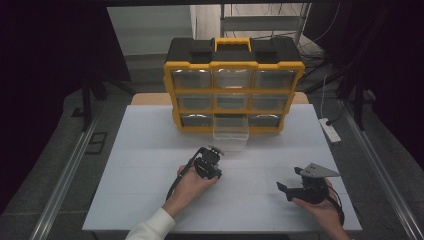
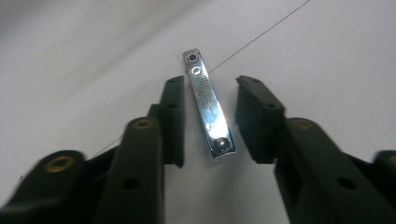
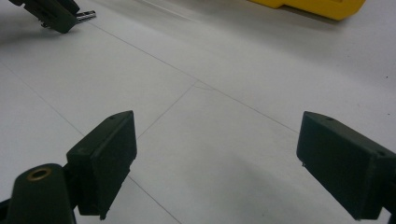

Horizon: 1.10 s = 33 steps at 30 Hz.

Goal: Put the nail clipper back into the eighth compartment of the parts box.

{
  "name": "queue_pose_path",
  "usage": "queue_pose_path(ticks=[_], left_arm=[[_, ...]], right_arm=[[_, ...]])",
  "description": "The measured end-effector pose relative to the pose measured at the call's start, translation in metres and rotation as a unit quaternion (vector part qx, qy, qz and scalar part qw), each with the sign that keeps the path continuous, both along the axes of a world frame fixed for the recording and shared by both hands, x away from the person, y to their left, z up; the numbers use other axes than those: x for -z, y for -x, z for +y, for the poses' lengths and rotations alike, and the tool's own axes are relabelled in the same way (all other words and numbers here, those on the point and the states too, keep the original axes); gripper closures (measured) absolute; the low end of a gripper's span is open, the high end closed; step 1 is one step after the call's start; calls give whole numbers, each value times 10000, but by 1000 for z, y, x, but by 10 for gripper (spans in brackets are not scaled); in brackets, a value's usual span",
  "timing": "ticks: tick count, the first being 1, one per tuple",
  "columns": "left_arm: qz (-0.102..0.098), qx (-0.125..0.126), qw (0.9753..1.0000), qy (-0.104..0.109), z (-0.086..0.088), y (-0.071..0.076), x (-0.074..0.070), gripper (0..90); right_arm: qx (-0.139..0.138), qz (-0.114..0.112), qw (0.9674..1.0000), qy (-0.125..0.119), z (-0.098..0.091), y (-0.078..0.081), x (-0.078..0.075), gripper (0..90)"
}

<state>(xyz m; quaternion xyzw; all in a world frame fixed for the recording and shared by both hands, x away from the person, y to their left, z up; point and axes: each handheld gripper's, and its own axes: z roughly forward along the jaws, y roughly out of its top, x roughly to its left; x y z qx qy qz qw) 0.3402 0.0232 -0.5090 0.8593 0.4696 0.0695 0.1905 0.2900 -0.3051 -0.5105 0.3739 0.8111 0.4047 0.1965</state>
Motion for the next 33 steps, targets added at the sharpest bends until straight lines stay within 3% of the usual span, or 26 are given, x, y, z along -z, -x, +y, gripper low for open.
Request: queue_pose_path(ticks=[6, 9, 21, 33], left_arm=[[102, -65, 9999, -53, -3, -1, -2, 788], [108, -24, 9999, -94, -3, -1, -2, 794], [153, 150, 9997, 82, 3, -4, -2, 800], [-21, 292, 9989, 355, 17, -3, -13, 800]], right_arm=[[2, -1, 10000, -1, 0, 0, 0, 123], [-6, -6, 10000, -9, 0, 0, 0, 123], [-4, -20, 10000, -5, -1, 0, 0, 123], [-1, -22, 10000, -11, -1, 0, -1, 123]])
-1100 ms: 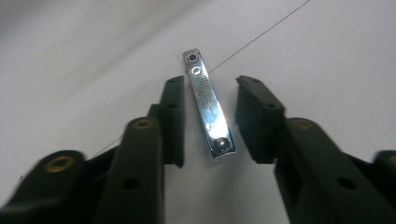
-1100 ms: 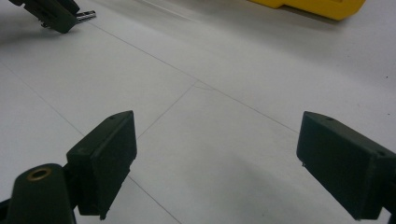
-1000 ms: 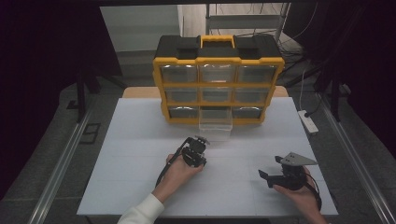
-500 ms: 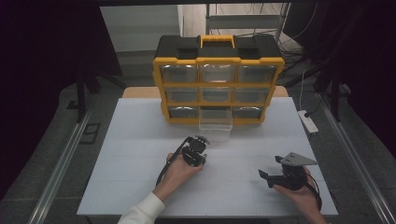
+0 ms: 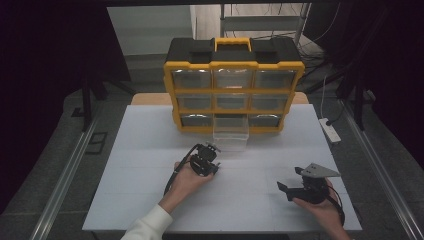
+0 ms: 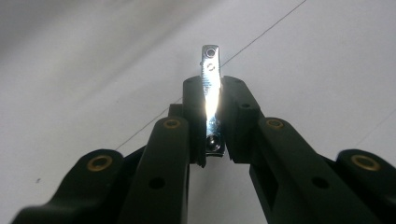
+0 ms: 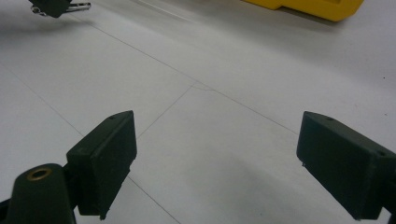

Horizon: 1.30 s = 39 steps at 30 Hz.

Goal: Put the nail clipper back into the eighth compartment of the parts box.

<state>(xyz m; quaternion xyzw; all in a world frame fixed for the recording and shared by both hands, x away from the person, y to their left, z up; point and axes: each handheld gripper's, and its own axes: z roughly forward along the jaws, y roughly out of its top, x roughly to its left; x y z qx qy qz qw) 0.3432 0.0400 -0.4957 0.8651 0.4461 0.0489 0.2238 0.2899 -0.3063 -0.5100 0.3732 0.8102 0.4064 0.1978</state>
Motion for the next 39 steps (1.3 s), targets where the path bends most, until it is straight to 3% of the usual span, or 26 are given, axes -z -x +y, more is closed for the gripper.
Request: queue_pose_path(ticks=[12, 22, 39], left_arm=[[-300, 208, 9985, 413, 18, 7, -15, 799], [-482, 306, 9946, 866, 38, 13, -29, 799], [-716, 353, 9913, 1043, 50, 17, -44, 799]], right_arm=[[2, -3, 10000, 1, 0, 0, 0, 124], [-24, -6, 10000, -8, 0, 0, 0, 124], [-25, 4, 10000, 5, 0, 0, 0, 124]])
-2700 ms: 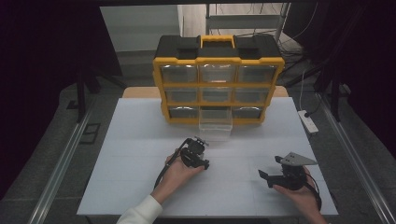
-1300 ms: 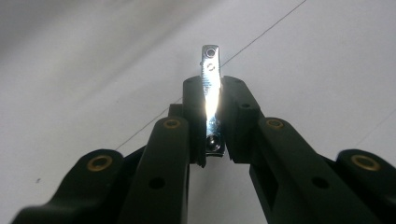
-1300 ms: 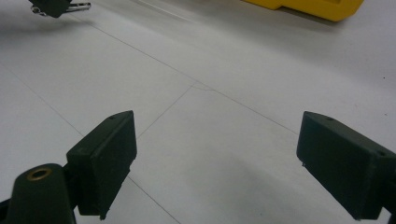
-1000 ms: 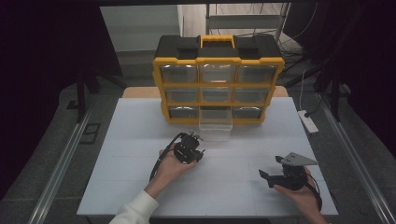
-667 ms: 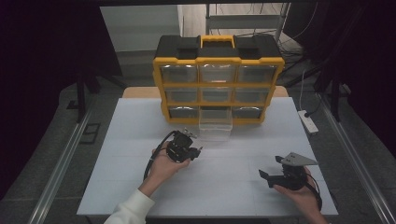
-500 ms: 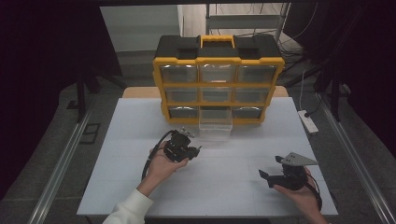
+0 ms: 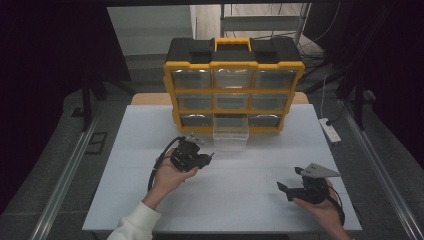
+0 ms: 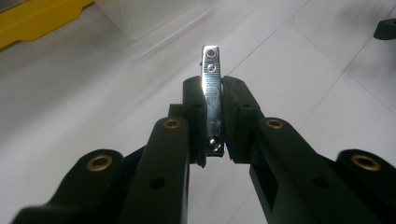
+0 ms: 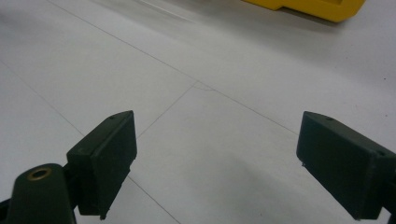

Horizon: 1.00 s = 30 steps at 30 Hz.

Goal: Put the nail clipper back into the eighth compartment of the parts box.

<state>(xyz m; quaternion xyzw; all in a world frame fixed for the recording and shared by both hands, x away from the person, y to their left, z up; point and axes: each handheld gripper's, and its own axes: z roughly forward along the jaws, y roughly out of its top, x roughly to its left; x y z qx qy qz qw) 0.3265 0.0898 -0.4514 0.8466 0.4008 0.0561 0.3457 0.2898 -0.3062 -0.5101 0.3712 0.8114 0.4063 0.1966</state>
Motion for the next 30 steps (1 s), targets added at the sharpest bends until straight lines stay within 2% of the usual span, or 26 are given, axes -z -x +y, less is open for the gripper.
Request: queue_pose_path(ticks=[14, 30], left_arm=[[-145, -77, 9997, 179, 8, 3, -14, 799], [-301, -20, 9989, 359, 10, 4, -24, 799]], right_arm=[[-7, -38, 10000, 24, 0, 0, 0, 125], [-11, -23, 10000, 3, 0, 0, 0, 125]])
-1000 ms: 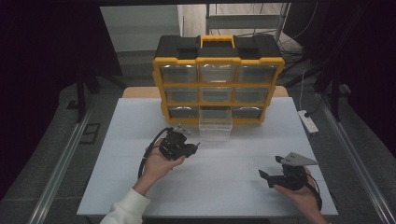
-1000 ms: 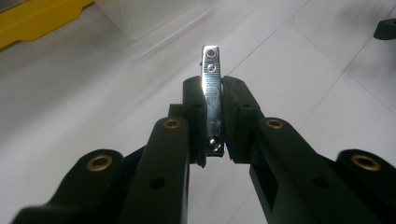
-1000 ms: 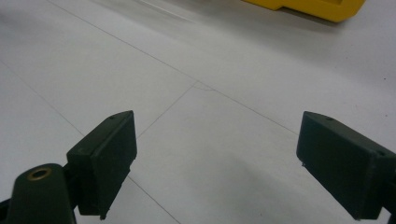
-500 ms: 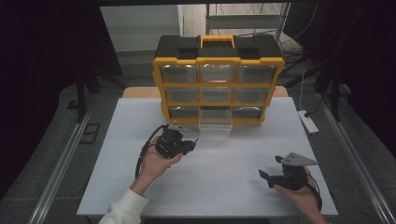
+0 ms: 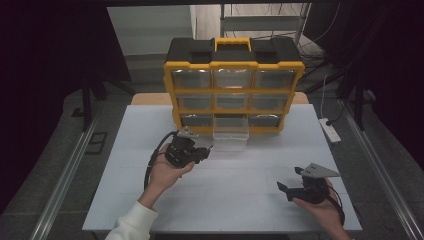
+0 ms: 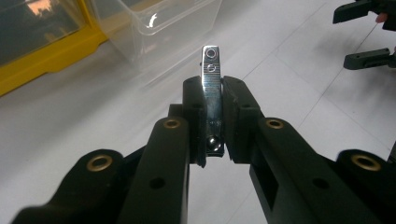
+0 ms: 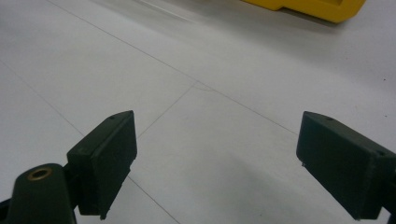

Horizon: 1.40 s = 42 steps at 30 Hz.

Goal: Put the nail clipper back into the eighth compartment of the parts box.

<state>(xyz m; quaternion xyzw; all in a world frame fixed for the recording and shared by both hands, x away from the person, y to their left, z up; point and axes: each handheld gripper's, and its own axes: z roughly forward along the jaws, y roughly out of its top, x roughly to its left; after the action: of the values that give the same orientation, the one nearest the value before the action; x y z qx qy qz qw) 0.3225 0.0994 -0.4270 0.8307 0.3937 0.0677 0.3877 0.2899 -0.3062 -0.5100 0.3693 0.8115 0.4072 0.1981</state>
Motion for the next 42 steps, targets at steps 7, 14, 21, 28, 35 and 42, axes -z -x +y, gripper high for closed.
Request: queue_pose_path(ticks=[7, 14, 21, 28, 35, 42], left_arm=[[-65, 33, 9999, 101, -1, -2, -6, 799], [-130, 99, 9997, 164, -5, -5, -12, 799], [-132, 117, 9997, 175, -7, -8, -13, 799], [-142, 138, 9995, 232, -9, -14, -16, 799], [-177, 126, 9992, 338, -9, -20, -20, 799], [-188, 165, 9990, 370, -11, -27, -23, 799]], right_arm=[[-10, -27, 10000, 8, 1, 0, 0, 125], [-8, -29, 10000, 5, 1, 0, 0, 125], [-6, -28, 10000, 7, 0, 0, 0, 125], [-23, -83, 10000, -17, 1, 2, -3, 125], [-4, -74, 10000, -11, 0, 2, -2, 125], [-12, -56, 10000, -16, 1, 2, -2, 125]])
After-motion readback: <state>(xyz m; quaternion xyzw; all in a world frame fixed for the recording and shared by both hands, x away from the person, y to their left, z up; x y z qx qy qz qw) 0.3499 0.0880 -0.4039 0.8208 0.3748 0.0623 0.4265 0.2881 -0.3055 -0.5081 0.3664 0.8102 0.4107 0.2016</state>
